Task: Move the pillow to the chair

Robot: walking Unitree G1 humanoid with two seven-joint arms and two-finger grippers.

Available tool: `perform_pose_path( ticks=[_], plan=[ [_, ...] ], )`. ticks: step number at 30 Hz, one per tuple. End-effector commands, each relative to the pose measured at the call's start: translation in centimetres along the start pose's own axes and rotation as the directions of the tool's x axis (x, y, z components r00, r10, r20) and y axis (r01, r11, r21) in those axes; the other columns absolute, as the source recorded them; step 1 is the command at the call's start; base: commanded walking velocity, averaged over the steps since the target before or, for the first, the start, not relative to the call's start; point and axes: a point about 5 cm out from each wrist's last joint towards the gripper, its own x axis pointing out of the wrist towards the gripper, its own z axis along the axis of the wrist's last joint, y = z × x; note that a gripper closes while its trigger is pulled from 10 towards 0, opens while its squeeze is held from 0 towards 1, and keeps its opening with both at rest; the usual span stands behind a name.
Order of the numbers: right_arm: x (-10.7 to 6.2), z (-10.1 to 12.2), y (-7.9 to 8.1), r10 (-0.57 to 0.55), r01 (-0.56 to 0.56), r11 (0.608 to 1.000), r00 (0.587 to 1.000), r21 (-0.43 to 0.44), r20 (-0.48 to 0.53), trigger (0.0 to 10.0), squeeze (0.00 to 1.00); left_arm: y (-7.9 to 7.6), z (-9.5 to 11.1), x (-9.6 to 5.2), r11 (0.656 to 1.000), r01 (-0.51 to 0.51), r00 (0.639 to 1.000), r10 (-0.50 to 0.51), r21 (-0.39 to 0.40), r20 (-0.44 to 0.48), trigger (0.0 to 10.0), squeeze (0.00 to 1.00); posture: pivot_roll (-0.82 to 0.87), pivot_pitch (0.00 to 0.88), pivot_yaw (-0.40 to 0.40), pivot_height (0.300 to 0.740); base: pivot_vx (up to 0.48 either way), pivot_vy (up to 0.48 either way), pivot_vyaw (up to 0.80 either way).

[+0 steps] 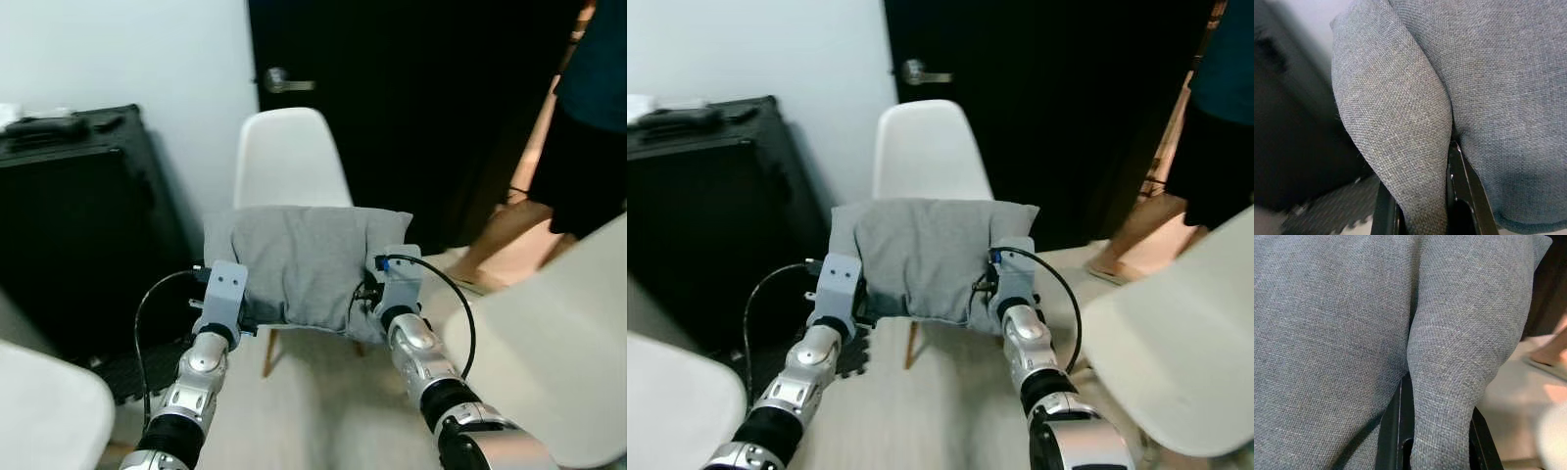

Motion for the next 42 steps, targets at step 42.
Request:
perform_pose_path(
  ticks=[42],
  plan=[
    [0.51,0.90,1.47,0.043,-0.043,0.999,0.999,0.001,0.019,10.0,0.00,-0.37,1.47,0.41,0.999,0.036,0.998,-0.037,0.011,0.053,10.0,0.00,0.06,0.000,0.017,0.731,0.000,0.000,-0.80]
  ],
)
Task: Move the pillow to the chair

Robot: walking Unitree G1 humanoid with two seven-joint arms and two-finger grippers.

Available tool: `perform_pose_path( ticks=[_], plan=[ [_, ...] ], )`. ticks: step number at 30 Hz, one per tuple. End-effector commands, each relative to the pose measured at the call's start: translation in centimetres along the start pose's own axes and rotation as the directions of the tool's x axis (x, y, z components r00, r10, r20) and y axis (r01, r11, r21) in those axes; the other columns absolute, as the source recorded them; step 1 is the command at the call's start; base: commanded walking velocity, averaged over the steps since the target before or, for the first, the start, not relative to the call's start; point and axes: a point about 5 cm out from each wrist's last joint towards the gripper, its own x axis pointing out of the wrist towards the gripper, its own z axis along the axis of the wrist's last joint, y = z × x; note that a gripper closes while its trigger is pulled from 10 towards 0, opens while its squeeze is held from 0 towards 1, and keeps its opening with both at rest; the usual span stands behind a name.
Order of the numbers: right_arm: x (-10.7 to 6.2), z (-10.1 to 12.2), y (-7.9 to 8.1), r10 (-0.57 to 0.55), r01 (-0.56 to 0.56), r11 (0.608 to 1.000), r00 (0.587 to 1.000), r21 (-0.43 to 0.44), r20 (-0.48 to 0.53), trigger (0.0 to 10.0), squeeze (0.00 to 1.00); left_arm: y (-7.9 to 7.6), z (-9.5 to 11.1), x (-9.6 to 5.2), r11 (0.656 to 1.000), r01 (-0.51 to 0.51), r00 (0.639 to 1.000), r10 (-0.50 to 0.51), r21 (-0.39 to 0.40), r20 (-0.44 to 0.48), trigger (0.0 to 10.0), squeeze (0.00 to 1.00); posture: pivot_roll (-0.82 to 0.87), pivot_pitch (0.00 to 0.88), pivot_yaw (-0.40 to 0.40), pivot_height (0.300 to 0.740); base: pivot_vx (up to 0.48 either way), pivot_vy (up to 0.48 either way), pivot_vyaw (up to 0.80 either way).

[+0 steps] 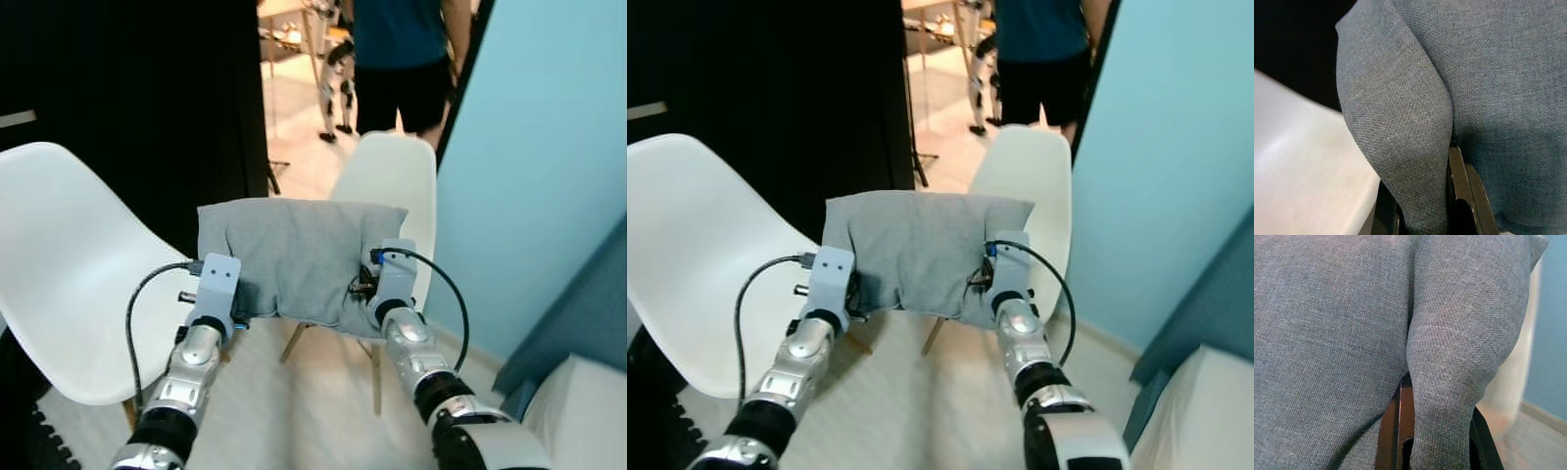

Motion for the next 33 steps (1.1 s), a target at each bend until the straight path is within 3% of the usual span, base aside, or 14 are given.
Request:
perform_pose_path(
  ticks=[1,16,22,23,28,33],
  plan=[
    [0.3,0.6,1.1,0.045,-0.045,0.999,0.999,-0.013,0.022,10.0,0.00,-0.9,1.3,0.3,0.999,0.043,0.998,-0.043,0.008,0.056,10.0,0.00,0.06,0.000,0.017,0.731,0.000,0.000,-0.80],
    [0.2,0.7,1.1,0.053,-0.054,0.998,0.998,0.018,0.038,10.0,0.00,-1.0,1.0,0.2,0.998,0.058,0.997,-0.057,-0.021,0.044,10.0,0.00,0.05,0.000,0.017,0.731,0.000,0.000,-0.80],
    [0.2,0.9,1.4,0.081,-0.082,0.996,0.995,0.018,0.052,10.0,0.00,-0.8,1.0,0.1,0.998,0.047,0.998,-0.045,-0.038,0.044,10.0,0.00,0.06,0.000,0.013,0.731,0.000,0.000,0.00],
    [0.2,0.9,1.5,0.084,-0.086,0.996,0.995,0.020,0.049,10.0,0.00,-0.5,0.9,0.1,0.996,0.031,0.999,-0.028,-0.078,0.034,10.0,0.00,0.06,0.000,0.011,0.731,0.000,0.000,0.00],
    [0.3,0.9,1.7,0.090,-0.092,0.996,0.995,0.024,0.049,10.0,0.00,0.1,0.8,0.0,0.991,0.005,0.999,-0.001,-0.132,0.032,10.0,0.00,0.07,0.000,0.007,0.731,0.052,0.000,0.00],
    [0.3,0.9,1.9,0.100,-0.101,0.995,0.994,0.017,0.043,10.0,0.00,0.4,0.9,0.0,0.989,0.002,0.999,0.004,-0.147,0.042,10.0,0.00,0.07,0.000,0.000,0.731,0.290,0.000,0.00]
  ],
)
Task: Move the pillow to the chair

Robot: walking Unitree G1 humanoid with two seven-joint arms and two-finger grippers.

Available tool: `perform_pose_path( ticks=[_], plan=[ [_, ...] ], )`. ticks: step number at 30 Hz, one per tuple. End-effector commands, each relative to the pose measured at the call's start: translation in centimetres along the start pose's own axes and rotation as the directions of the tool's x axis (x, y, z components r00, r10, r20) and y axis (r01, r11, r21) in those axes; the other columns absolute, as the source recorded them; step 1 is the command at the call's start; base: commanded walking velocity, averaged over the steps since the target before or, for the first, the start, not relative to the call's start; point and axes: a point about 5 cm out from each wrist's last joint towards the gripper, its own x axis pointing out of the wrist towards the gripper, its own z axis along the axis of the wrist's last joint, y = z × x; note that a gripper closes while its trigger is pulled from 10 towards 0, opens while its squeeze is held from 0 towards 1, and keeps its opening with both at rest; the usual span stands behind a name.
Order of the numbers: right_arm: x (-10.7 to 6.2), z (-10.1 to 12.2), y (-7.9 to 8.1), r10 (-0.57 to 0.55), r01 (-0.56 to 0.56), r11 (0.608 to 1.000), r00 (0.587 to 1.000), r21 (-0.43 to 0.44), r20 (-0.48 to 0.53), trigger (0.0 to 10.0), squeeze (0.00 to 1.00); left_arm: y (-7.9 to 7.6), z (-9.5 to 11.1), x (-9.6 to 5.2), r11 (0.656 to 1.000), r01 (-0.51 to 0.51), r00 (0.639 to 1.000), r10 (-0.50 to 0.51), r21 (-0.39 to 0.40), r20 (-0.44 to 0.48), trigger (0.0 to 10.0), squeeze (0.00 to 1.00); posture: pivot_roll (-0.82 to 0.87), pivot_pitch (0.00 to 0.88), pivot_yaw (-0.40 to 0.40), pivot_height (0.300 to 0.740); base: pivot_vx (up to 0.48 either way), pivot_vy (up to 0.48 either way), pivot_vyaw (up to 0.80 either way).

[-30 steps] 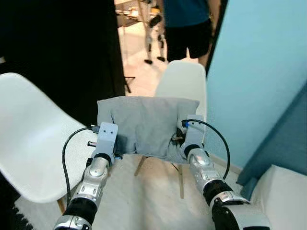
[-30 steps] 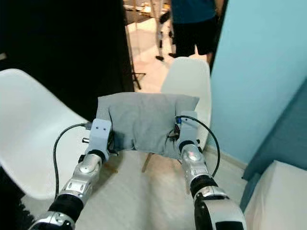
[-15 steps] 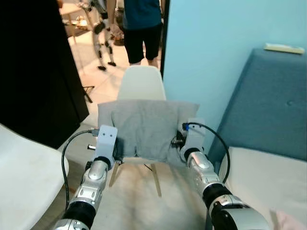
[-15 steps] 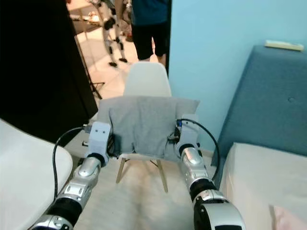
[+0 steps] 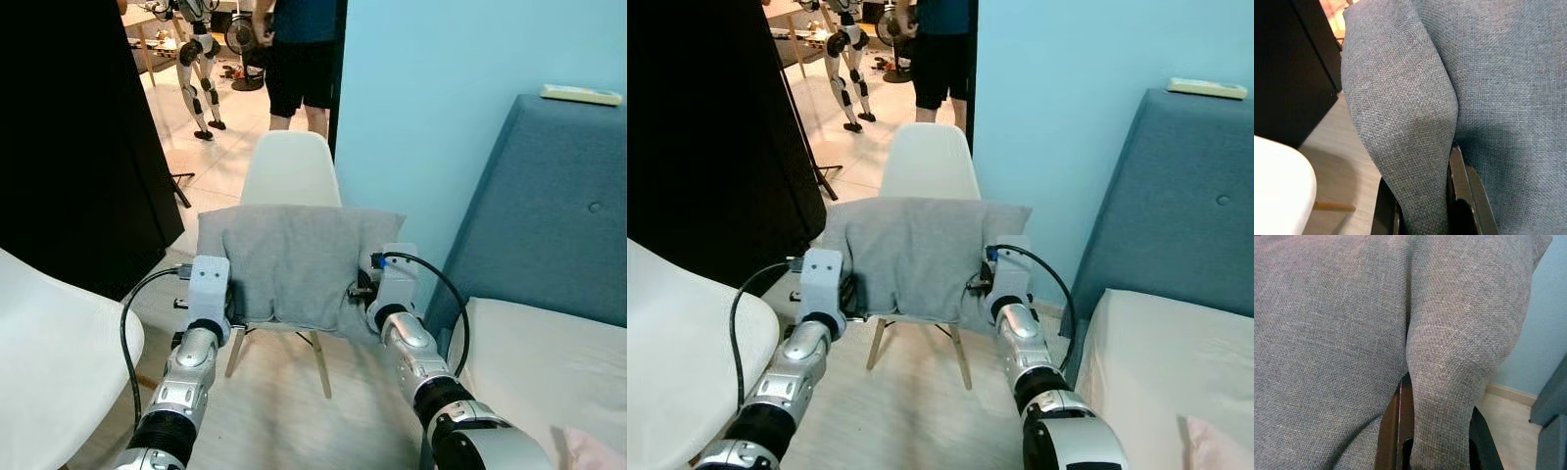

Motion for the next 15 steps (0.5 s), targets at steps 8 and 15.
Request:
perform_pose_path(
  ticks=[8,15],
  plan=[
    [0.61,1.42,1.32,0.069,-0.068,0.997,0.997,-0.026,0.044,10.0,0.00,-0.78,1.73,0.35,0.999,0.039,0.997,-0.038,-0.011,0.074,10.0,0.00,0.07,0.000,-0.005,0.731,0.330,0.000,0.00],
    [0.60,1.43,1.28,0.074,-0.072,0.997,0.996,-0.028,0.045,10.0,0.00,-0.84,1.78,0.32,0.999,0.039,0.996,-0.038,-0.014,0.078,10.0,0.00,0.07,0.000,-0.008,0.731,0.342,0.000,0.00]
  ],
)
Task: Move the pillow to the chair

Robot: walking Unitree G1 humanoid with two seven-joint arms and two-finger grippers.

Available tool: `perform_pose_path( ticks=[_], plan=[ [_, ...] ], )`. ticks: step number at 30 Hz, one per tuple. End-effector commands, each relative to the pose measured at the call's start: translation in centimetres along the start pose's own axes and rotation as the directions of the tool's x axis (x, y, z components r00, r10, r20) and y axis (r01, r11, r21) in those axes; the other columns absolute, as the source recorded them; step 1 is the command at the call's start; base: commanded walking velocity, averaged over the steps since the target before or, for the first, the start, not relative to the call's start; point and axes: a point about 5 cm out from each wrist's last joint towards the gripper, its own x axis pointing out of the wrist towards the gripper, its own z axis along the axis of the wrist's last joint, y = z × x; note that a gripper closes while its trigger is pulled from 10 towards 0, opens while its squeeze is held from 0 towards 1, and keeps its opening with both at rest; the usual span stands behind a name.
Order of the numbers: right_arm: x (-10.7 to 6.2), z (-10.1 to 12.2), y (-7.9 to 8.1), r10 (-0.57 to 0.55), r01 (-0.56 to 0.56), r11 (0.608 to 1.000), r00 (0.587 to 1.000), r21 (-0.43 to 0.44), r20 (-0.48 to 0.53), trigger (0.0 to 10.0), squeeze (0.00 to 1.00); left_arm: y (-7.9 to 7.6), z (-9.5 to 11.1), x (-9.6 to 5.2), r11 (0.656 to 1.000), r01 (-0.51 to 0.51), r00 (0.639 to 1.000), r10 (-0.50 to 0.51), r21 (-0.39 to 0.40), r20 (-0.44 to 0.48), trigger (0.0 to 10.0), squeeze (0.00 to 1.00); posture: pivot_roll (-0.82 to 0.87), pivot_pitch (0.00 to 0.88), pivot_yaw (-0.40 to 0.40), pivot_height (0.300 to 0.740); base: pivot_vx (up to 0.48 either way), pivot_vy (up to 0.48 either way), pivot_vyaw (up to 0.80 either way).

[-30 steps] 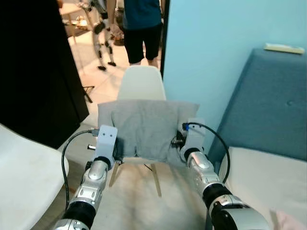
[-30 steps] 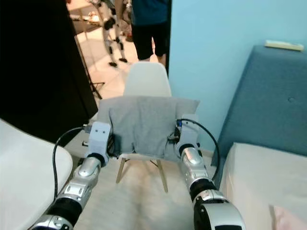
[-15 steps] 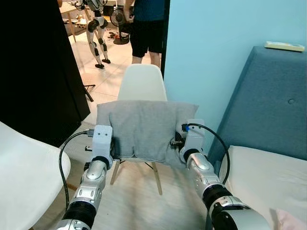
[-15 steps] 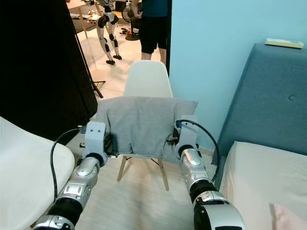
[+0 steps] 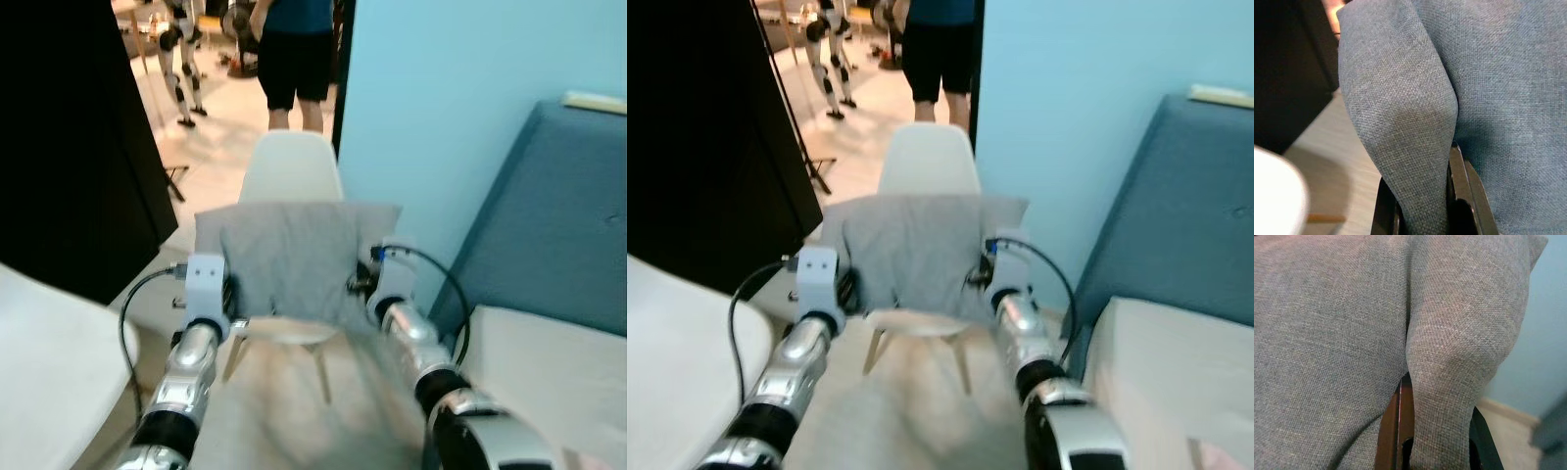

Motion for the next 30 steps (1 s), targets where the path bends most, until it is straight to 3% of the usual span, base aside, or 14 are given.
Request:
perform_pose_path(
  ticks=[1,8,21,30],
  plan=[
    [0.35,0.55,2.32,0.086,-0.086,0.996,0.996,-0.003,0.027,10.0,0.00,-0.15,1.17,0.23,1.000,0.018,0.998,-0.019,0.010,0.053,10.0,0.00,0.07,0.000,-0.008,0.731,0.349,0.000,0.00],
    [0.30,0.38,2.32,0.085,-0.086,0.996,0.996,0.004,0.021,10.0,0.00,-0.24,1.08,0.10,0.999,0.028,0.998,-0.029,0.017,0.053,10.0,0.00,0.07,0.000,-0.001,0.731,0.342,0.000,-0.07],
    [0.27,0.28,2.28,0.076,-0.076,0.997,0.997,0.013,0.018,10.0,0.00,-0.31,1.06,0.05,0.999,0.038,0.998,-0.039,0.024,0.052,10.0,0.00,0.07,0.000,0.001,0.731,0.341,0.000,-0.74],
    [0.28,0.34,2.39,0.080,-0.080,0.997,0.997,0.017,0.024,10.0,0.00,-0.23,1.07,0.02,0.999,0.039,0.998,-0.041,0.029,0.052,10.0,0.00,0.07,0.000,-0.001,0.731,0.337,0.000,0.00]
  ],
)
